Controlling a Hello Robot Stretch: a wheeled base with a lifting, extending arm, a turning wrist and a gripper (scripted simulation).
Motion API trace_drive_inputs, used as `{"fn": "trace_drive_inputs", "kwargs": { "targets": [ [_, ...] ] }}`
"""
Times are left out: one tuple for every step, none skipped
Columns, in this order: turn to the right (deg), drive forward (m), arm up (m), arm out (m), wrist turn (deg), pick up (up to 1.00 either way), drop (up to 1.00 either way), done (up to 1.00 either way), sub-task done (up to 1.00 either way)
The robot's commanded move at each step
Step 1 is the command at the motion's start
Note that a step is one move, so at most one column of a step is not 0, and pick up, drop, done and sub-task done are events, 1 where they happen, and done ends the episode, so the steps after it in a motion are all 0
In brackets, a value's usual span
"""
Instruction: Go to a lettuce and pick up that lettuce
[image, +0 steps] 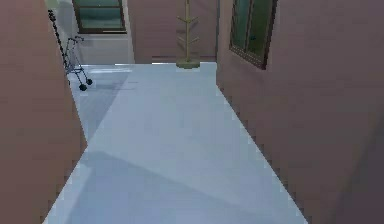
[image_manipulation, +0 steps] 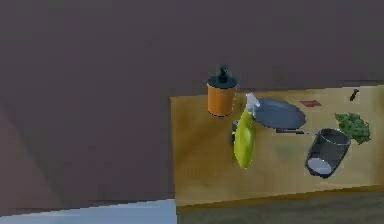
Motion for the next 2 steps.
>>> {"fn": "trace_drive_inputs", "kwargs": {
  "targets": [
    [-33.0,0.00,0.00,0.00,0.0,0.00,0.00,0.00,0.00],
    [0.0,0.25,0.00,0.00,0.0,0.00,0.00,0.00,0.00]
  ]
}}
